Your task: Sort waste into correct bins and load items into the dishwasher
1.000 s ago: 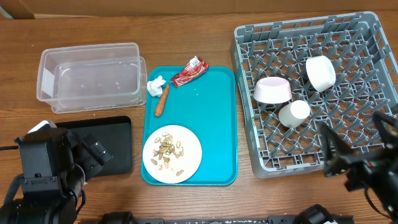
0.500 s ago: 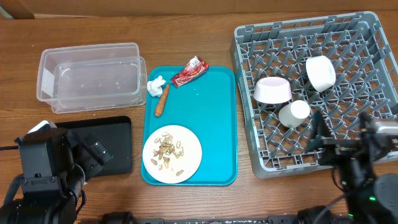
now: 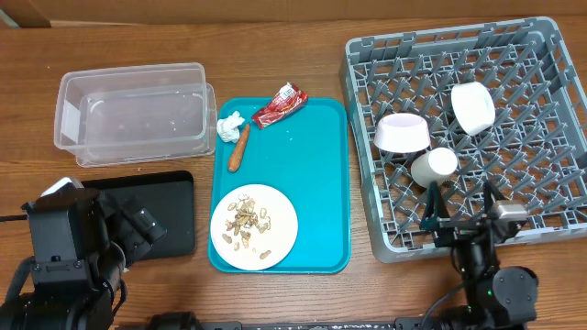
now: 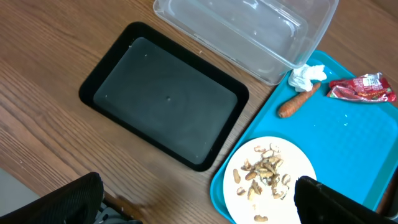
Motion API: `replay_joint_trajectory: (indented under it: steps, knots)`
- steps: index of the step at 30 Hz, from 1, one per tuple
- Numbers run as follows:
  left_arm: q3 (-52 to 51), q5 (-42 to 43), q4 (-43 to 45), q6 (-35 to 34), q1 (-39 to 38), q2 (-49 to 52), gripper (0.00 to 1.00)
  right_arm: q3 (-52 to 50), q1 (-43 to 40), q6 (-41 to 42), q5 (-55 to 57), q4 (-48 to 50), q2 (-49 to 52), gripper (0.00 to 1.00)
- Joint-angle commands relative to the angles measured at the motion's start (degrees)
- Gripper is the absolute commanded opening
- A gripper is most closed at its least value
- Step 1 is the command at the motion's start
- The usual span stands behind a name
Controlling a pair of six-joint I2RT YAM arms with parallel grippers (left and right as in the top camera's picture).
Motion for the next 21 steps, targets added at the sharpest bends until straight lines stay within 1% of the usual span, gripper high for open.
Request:
replay_joint_trajectory:
  steps: [1, 5, 8, 9, 10, 21]
  knots:
    - [0.74, -1.18, 0.11, -0.55, 0.31, 0.09, 1.0, -3.48, -1.09, 0.26, -1.03, 3.04, -1.29, 1.0]
    - [0.74, -1.18, 0.11, -0.55, 0.31, 0.09, 1.0, -7.58, -1.55, 0.24, -1.81, 11.04, -1.29, 1.0]
    - [0.74, -1.18, 0.11, -0.55, 0.31, 0.09, 1.0, -11.17, -1.55, 0.24, -2.27, 14.14, -1.29, 1.0]
    - [0.74, -1.18, 0.11, -0.55, 0.31, 0.09, 1.0, -11.89, -1.55, 0.2, -2.19, 13.14, -1.29, 1.0]
    - [0.74, -1.18, 0.11, -0.55, 0.31, 0.09, 1.0, -11.74, -1.55, 0.24, -2.75, 10.1, -1.29, 1.0]
    - [0.74, -1.18, 0.09, -0.55, 0.31, 0.09, 1.0, -11.74, -1.55, 0.22, -3.28, 10.01, -1.29, 1.0]
